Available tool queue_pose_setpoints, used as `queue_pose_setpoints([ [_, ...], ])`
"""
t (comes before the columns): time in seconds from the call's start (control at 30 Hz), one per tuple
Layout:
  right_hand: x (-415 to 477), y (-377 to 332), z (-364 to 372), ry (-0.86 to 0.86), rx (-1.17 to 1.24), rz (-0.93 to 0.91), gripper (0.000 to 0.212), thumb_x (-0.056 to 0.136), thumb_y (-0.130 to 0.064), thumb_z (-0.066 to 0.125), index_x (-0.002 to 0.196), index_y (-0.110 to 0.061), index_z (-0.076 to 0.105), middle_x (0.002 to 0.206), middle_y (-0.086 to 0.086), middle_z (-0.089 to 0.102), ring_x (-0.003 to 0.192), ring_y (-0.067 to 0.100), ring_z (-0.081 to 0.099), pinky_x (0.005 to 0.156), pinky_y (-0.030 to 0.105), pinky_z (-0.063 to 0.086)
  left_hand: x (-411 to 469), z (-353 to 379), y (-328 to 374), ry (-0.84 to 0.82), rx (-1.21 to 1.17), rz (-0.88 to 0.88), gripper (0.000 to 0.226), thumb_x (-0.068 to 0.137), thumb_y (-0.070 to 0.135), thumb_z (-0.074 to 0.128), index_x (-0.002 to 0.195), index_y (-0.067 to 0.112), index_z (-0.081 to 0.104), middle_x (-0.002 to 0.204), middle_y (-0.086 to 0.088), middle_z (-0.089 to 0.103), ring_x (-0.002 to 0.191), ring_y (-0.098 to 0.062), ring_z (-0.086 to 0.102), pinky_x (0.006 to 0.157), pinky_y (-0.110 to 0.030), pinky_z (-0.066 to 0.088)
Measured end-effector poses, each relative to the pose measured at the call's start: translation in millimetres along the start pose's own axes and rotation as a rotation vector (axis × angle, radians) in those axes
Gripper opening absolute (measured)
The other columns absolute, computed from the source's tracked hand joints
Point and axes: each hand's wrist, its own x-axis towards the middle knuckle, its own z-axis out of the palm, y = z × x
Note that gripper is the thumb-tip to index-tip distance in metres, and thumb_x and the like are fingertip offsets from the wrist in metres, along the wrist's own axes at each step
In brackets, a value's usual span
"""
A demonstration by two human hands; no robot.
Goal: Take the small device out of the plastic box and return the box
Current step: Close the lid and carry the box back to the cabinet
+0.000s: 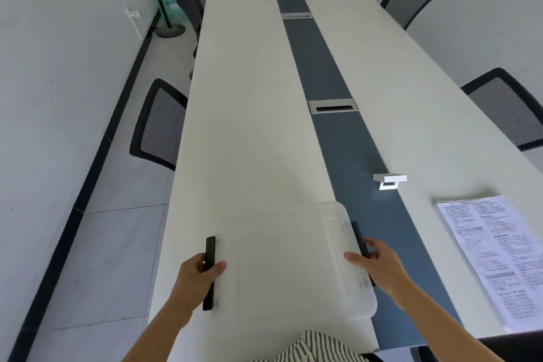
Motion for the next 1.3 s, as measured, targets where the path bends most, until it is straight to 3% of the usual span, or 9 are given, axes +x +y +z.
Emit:
queue_pose_setpoints([
  [0.1, -4.9, 2.4, 12.4, 0.143, -0.171, -0.092, 0.038, 0.080, -0.047, 0.065, 0.088, -0.012, 0.055, 0.086, 0.012, 0.064, 0.070, 0.022, 0.061, 0.064, 0.038, 0.050, -4.9, 15.6, -4.6, 0.077, 0.011, 0.024, 0.015, 0.088, 0.024, 0.058, 0.092, 0.010, 0.056, 0.079, -0.011, 0.051, 0.070, -0.023, 0.048, 0.063, -0.032, 0.039],
  [0.17, -9.1, 5.3, 19.9, 0.167, -0.190, -0.128, 0.035, 0.085, -0.047, 0.059, 0.084, -0.013, 0.050, 0.086, 0.009, 0.060, 0.070, 0.020, 0.057, 0.063, 0.034, 0.047, -8.5, 24.7, -6.6, 0.122, 0.025, 0.040, 0.016, 0.092, 0.027, 0.051, 0.097, 0.011, 0.051, 0.081, -0.010, 0.051, 0.069, -0.023, 0.047, 0.060, -0.032, 0.039],
  [0.37, -14.7, 7.3, 33.3, 0.235, -0.268, -0.211, 0.033, 0.094, -0.042, 0.047, 0.103, -0.011, 0.046, 0.076, -0.005, 0.055, 0.070, 0.020, 0.057, 0.066, 0.035, 0.047, -11.5, 32.4, -4.2, 0.170, 0.066, 0.083, 0.017, 0.095, 0.024, 0.044, 0.106, 0.012, 0.046, 0.077, -0.008, 0.053, 0.063, -0.020, 0.047, 0.055, -0.030, 0.037],
  [0.7, -21.4, 9.6, 48.4, 0.354, -0.407, -0.230, 0.043, 0.095, -0.043, 0.039, 0.121, -0.009, 0.045, 0.092, 0.006, 0.068, 0.075, 0.028, 0.066, 0.065, 0.038, 0.053, -8.4, 43.1, -8.2, 0.278, 0.252, 0.111, 0.032, 0.097, 0.023, 0.036, 0.127, 0.013, 0.037, 0.078, -0.010, 0.061, 0.066, -0.026, 0.059, 0.052, -0.032, 0.039],
  [0.87, -22.1, 6.1, 50.7, 0.364, -0.519, -0.241, 0.043, 0.096, -0.043, 0.035, 0.122, -0.010, 0.044, 0.100, 0.007, 0.068, 0.077, 0.026, 0.067, 0.067, 0.040, 0.056, -6.3, 43.3, -8.4, 0.292, 0.319, 0.173, 0.040, 0.097, 0.023, 0.035, 0.134, 0.009, 0.033, 0.114, -0.014, 0.061, 0.085, -0.035, 0.061, 0.072, -0.041, 0.049],
  [1.1, -15.6, -10.5, 38.2, 0.273, -0.387, -0.266, 0.045, 0.092, -0.043, 0.048, 0.124, -0.011, 0.045, 0.096, 0.000, 0.061, 0.081, 0.023, 0.062, 0.073, 0.041, 0.055, -13.2, 34.8, 0.5, 0.265, 0.299, 0.219, 0.057, 0.093, 0.031, 0.047, 0.143, 0.013, 0.026, 0.125, -0.014, 0.059, 0.103, -0.034, 0.061, 0.084, -0.044, 0.051],
  [1.17, -22.0, -15.3, 31.1, 0.246, -0.345, -0.321, 0.050, 0.091, -0.040, 0.053, 0.134, -0.017, 0.040, 0.101, -0.003, 0.061, 0.082, 0.019, 0.059, 0.073, 0.036, 0.052, -24.4, 31.8, 2.8, 0.315, 0.253, 0.225, 0.059, 0.091, 0.027, 0.050, 0.144, 0.019, 0.026, 0.120, -0.011, 0.062, 0.098, -0.033, 0.062, 0.080, -0.043, 0.052],
  [1.3, -44.6, -30.2, 12.8, 0.161, -0.255, -0.444, 0.062, 0.088, -0.035, 0.059, 0.143, -0.032, 0.030, 0.096, -0.011, 0.058, 0.076, 0.012, 0.057, 0.065, 0.028, 0.044, -59.7, 20.1, 0.5, 0.385, 0.128, 0.261, 0.052, 0.090, 0.021, 0.053, 0.138, 0.026, 0.035, 0.080, -0.003, 0.058, 0.065, -0.024, 0.057, 0.054, -0.033, 0.045],
])
